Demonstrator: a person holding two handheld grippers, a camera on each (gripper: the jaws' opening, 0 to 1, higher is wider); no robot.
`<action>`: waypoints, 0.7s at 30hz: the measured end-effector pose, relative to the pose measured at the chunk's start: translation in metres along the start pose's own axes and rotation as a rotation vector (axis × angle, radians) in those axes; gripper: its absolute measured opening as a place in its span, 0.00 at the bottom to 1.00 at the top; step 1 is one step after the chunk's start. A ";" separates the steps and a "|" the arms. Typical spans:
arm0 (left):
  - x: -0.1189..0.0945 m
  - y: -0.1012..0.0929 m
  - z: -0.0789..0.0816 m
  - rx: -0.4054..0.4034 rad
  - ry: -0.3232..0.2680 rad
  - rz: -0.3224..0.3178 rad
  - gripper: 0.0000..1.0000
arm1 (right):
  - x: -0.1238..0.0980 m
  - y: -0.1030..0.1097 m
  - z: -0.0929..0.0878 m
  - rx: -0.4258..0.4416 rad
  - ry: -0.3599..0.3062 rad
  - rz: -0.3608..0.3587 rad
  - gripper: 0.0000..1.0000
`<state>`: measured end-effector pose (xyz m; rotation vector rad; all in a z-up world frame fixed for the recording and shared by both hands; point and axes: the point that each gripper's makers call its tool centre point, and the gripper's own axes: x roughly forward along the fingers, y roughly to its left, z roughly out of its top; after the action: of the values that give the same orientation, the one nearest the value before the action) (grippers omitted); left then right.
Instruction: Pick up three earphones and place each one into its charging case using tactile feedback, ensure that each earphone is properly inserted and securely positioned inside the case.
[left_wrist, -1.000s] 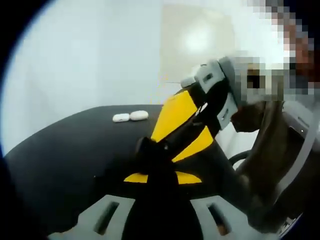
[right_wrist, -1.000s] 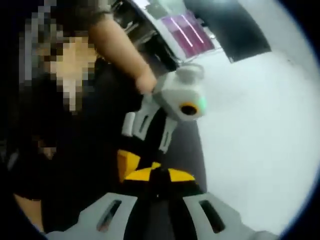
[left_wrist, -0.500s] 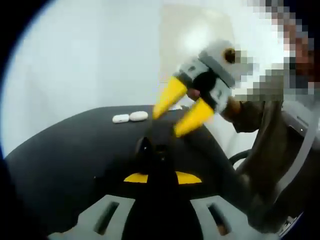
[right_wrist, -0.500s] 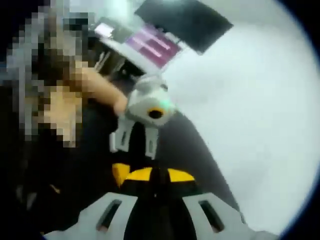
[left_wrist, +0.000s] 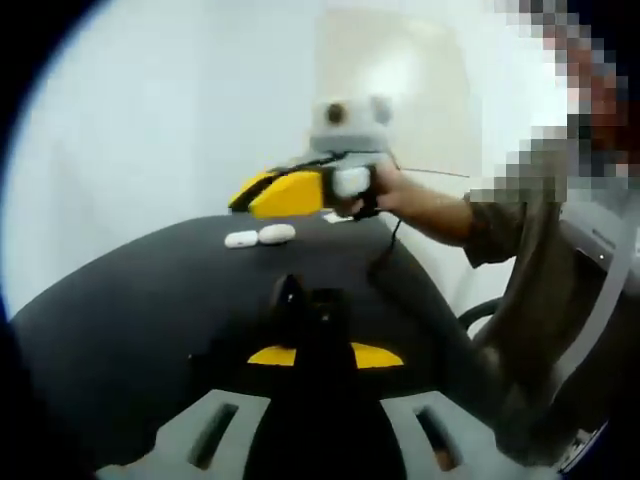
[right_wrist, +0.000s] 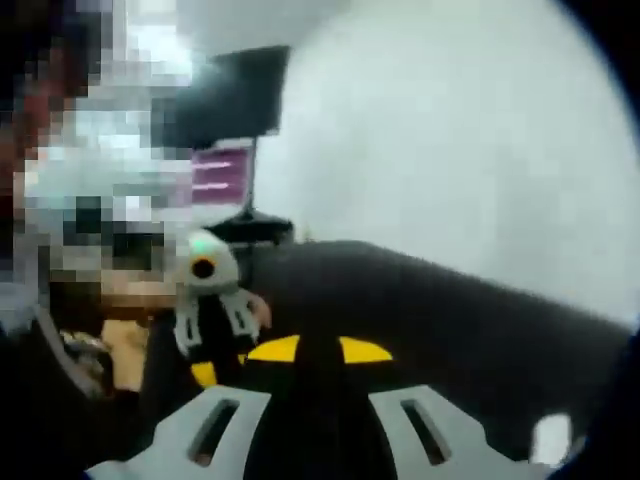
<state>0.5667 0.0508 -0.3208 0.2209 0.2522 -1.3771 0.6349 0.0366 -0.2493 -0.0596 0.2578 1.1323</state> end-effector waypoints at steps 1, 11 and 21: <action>0.000 0.000 0.000 0.001 0.000 0.000 0.15 | 0.008 -0.005 -0.008 0.054 0.036 0.003 0.15; -0.001 -0.003 0.000 0.007 -0.004 -0.009 0.15 | 0.052 0.011 -0.058 -0.003 0.239 0.093 0.23; 0.000 -0.005 0.000 0.011 -0.006 -0.007 0.15 | 0.041 0.010 -0.054 -0.113 0.249 0.124 0.15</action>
<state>0.5616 0.0501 -0.3207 0.2254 0.2406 -1.3857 0.6328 0.0682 -0.3105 -0.2888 0.4231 1.2628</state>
